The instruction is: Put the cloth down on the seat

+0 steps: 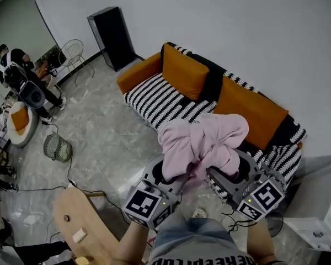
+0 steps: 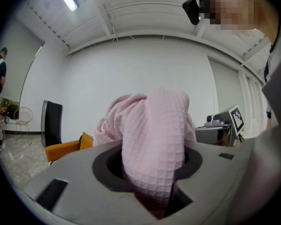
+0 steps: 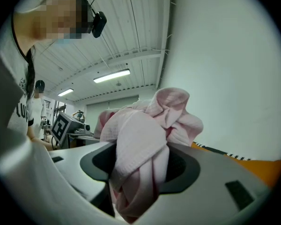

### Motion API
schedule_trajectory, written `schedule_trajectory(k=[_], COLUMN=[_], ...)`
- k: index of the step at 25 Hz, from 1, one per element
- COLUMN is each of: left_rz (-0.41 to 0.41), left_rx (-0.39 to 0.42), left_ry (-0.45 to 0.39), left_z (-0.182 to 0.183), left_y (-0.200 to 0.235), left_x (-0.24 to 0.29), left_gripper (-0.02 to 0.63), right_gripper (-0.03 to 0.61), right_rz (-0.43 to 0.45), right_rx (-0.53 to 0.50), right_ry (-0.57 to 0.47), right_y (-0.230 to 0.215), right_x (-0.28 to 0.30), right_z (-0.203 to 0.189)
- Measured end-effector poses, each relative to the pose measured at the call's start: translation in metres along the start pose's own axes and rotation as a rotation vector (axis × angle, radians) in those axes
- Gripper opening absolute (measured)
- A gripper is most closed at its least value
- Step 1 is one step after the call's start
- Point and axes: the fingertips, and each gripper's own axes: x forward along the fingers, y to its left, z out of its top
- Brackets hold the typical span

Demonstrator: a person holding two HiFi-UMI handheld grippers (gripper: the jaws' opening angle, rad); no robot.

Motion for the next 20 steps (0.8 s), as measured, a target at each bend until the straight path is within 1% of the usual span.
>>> schedule_trajectory(k=[5, 10, 15, 20], left_rz=[-0.038, -0.086, -0.137, -0.180], left_rx=[0.005, -0.008, 0.011, 0.013], left_ry=[0.010, 0.016, 0.025, 0.041], left_z=[0.000, 0.002, 0.008, 0.023], left_y=[0.017, 0.051, 0.109, 0.190], left_x=[0.023, 0.047, 0.052, 0.051], left_gripper=[0.210, 0.210, 0.210, 0.210], right_gripper=[0.275, 0.275, 0.275, 0.275], right_rz=[-0.038, -0.088, -0.132, -0.176], right_rx=[0.013, 0.016, 0.027, 0.037], right_ry=[-0.002, 0.009, 0.008, 0.009], right_y=[-0.020, -0.042, -0.042, -0.038], right_x=[0.016, 0.048, 0.105, 0.186], right_z=[-0.002, -0.001, -0.001, 0.007])
